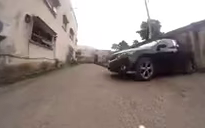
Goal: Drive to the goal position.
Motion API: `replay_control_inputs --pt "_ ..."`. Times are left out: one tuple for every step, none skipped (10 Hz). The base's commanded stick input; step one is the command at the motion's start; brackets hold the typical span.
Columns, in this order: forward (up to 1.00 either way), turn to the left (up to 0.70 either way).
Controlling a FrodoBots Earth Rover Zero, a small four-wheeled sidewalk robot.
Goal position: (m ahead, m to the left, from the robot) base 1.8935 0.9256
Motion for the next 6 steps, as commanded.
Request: replay_control_inputs --pt "0.3 0.11" --pt "0.3 0.17" --pt "0.3 0.23" --pt "0.3 0.29" --pt "0.3 0.35" --pt "0.3 0.41"
